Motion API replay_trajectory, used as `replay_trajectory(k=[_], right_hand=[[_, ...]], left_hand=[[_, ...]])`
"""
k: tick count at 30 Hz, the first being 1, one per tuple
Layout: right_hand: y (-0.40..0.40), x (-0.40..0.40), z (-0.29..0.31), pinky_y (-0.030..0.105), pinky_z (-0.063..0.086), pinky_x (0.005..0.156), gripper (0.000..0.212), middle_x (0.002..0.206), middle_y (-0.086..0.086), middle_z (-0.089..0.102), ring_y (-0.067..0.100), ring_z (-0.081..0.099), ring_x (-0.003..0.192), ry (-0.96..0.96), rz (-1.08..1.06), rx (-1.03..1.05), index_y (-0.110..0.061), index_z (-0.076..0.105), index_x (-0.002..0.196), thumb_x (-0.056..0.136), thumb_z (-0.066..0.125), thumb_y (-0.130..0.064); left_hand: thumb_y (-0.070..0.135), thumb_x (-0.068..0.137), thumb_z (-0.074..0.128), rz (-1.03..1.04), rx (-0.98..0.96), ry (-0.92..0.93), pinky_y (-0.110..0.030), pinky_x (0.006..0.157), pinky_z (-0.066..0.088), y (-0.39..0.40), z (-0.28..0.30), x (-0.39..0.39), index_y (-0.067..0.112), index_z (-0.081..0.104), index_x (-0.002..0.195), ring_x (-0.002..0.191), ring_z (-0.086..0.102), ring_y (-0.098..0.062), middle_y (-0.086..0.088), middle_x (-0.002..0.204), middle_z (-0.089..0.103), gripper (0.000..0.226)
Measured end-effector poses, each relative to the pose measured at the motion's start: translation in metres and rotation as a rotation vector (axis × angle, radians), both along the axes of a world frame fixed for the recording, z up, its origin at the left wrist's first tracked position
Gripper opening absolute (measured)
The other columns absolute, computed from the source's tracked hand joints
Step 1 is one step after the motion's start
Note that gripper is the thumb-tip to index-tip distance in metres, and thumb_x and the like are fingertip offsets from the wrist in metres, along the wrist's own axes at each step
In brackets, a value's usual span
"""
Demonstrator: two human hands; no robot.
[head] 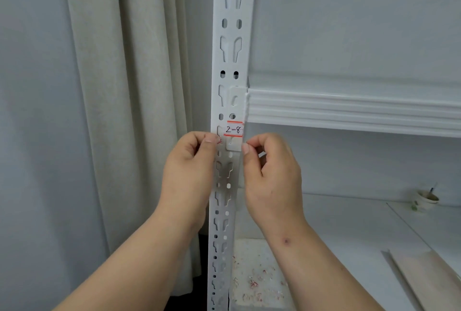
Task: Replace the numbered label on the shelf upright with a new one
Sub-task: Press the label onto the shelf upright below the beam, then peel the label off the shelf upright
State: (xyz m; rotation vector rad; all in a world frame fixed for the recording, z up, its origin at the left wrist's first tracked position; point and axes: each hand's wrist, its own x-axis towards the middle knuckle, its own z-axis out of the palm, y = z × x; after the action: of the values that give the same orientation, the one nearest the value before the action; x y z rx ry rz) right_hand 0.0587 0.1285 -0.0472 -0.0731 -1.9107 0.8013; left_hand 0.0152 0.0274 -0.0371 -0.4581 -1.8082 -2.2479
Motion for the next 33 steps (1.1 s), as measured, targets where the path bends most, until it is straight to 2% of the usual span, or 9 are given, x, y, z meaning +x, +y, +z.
replay_trajectory(k=[3, 6, 11, 14, 17, 21, 25, 29, 33], right_hand=[[-0.004, 0.0, 0.006, 0.026, 0.048, 0.069, 0.01, 0.085, -0.01, 0.059, 0.011, 0.06, 0.075, -0.026, 0.076, -0.125, -0.03, 0.052, 0.085, 0.092, 0.056, -0.024], [-0.008, 0.001, 0.013, 0.037, 0.054, 0.072, 0.013, 0.085, -0.01, 0.063, 0.018, 0.064, 0.074, -0.056, 0.145, -0.246, -0.033, 0.054, 0.081, 0.091, 0.058, -0.026], [-0.009, 0.011, 0.019, 0.017, 0.052, 0.06, 0.011, 0.07, -0.012, 0.064, -0.002, 0.058, 0.054, -0.131, 0.326, -0.436, -0.022, 0.063, 0.084, 0.092, 0.058, -0.018], [-0.009, 0.013, 0.018, 0.024, 0.056, 0.067, 0.005, 0.074, -0.008, 0.068, 0.002, 0.062, 0.06, -0.141, 0.326, -0.43, -0.019, 0.066, 0.087, 0.09, 0.061, -0.018], [-0.008, 0.013, 0.017, 0.031, 0.058, 0.072, 0.004, 0.079, -0.005, 0.07, 0.007, 0.066, 0.068, -0.147, 0.302, -0.418, -0.022, 0.066, 0.085, 0.086, 0.066, -0.018], [-0.005, 0.015, 0.016, 0.022, 0.054, 0.064, 0.013, 0.072, -0.009, 0.069, 0.001, 0.063, 0.059, -0.158, 0.264, -0.4, -0.025, 0.063, 0.078, 0.086, 0.066, -0.016], [-0.003, 0.014, 0.014, 0.03, 0.054, 0.065, 0.016, 0.073, -0.008, 0.067, 0.013, 0.067, 0.067, -0.167, 0.178, -0.339, -0.027, 0.059, 0.073, 0.087, 0.064, -0.023], [-0.002, 0.014, 0.014, 0.027, 0.051, 0.063, 0.02, 0.07, -0.01, 0.063, 0.016, 0.066, 0.068, -0.172, 0.167, -0.312, -0.029, 0.056, 0.071, 0.089, 0.062, -0.022], [0.001, 0.017, 0.014, 0.027, 0.053, 0.06, 0.011, 0.065, -0.003, 0.061, 0.006, 0.058, 0.054, -0.179, 0.258, -0.442, -0.015, 0.06, 0.08, 0.09, 0.059, -0.015]], left_hand=[[0.009, 0.094, 0.054, -0.195, 0.104, -0.105, -0.019, 0.063, 0.041, -0.002, 0.008, 0.0, 0.015, 0.064, 0.074, 0.058, 0.047, -0.007, 0.006, 0.064, 0.057, 0.024], [0.006, 0.095, 0.052, -0.359, 0.124, -0.187, -0.022, 0.061, 0.037, -0.003, 0.011, 0.003, 0.013, 0.067, 0.072, 0.055, 0.044, -0.009, 0.001, 0.063, 0.054, 0.028], [0.008, 0.096, 0.05, -0.435, 0.114, -0.238, -0.025, 0.063, 0.037, -0.002, 0.01, 0.008, 0.011, 0.068, 0.078, 0.054, 0.046, -0.01, -0.001, 0.064, 0.055, 0.025], [0.009, 0.096, 0.048, -0.453, 0.093, -0.213, -0.034, 0.077, 0.039, -0.001, 0.011, 0.01, 0.004, 0.069, 0.092, 0.073, 0.049, -0.025, -0.017, 0.085, 0.059, 0.022], [0.009, 0.096, 0.049, -0.442, 0.095, -0.215, -0.039, 0.085, 0.038, -0.001, 0.01, 0.011, 0.002, 0.067, 0.095, 0.088, 0.049, -0.029, -0.021, 0.098, 0.059, 0.02], [0.009, 0.095, 0.053, -0.424, 0.1, -0.196, -0.03, 0.073, 0.045, 0.0, 0.006, 0.009, 0.01, 0.065, 0.078, 0.069, 0.052, -0.018, -0.009, 0.078, 0.06, 0.021], [0.011, 0.093, 0.059, -0.361, 0.061, -0.129, -0.029, 0.071, 0.049, 0.001, 0.005, 0.01, 0.015, 0.064, 0.07, 0.065, 0.054, -0.013, -0.003, 0.072, 0.059, 0.024], [0.01, 0.092, 0.061, -0.365, 0.065, -0.128, -0.027, 0.068, 0.051, 0.001, 0.006, 0.009, 0.014, 0.063, 0.071, 0.063, 0.054, -0.012, -0.002, 0.069, 0.058, 0.022], [0.007, 0.092, 0.058, -0.471, 0.131, -0.241, -0.031, 0.067, 0.052, 0.0, 0.005, 0.006, 0.011, 0.064, 0.079, 0.061, 0.053, -0.012, -0.001, 0.066, 0.057, 0.015]])
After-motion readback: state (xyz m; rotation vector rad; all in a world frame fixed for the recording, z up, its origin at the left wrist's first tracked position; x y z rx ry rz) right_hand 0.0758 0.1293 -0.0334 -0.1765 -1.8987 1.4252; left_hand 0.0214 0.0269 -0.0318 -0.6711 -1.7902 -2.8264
